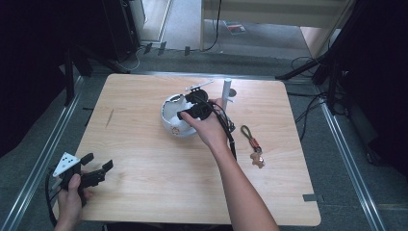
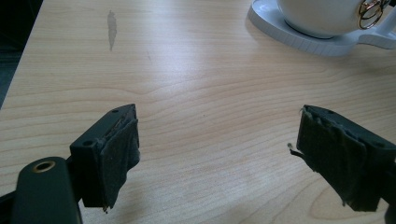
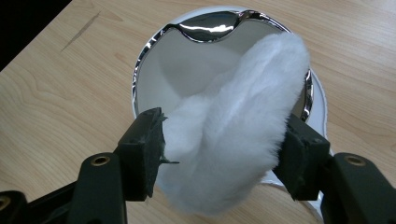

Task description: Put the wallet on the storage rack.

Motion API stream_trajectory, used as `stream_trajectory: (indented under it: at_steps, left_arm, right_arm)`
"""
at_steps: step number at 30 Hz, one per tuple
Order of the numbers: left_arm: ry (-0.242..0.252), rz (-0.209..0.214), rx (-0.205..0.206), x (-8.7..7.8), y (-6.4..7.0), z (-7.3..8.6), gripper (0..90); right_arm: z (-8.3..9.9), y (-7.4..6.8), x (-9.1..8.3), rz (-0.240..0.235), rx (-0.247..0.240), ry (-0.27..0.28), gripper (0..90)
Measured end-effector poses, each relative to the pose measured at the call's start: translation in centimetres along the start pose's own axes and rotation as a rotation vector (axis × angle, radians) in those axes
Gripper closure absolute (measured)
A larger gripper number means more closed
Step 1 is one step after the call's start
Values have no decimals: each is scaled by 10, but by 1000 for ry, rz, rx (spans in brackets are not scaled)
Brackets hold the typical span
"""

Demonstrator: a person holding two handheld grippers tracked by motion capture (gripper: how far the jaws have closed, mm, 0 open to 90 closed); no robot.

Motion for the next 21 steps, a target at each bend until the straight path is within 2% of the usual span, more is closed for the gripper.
stream_trajectory:
  at_steps: [5, 7, 12, 21]
  left_arm:
    - [0, 0, 0, 0, 0, 0, 139]
    - [0, 0, 0, 0, 0, 0, 139]
    - [0, 0, 3, 0, 0, 0, 139]
    - [-2, -2, 3, 0, 0, 0, 139]
  right_arm:
    - [-2, -2, -3, -16, 2, 21, 400]
    - [-8, -4, -9, 5, -28, 63, 378]
    - [-17, -2, -23, 8, -17, 106, 386]
    - [-20, -1, -45, 15, -30, 125, 384]
Point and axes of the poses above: each handheld gripper's, and its own axes: x roughly forward along the jaws, z roughly out of its underside, y roughly to its right, the point moved 6 cm from there along x, roughly forward along the jaws, and after that the axes turned 11 degrees about -x, right-handed, at the moved point
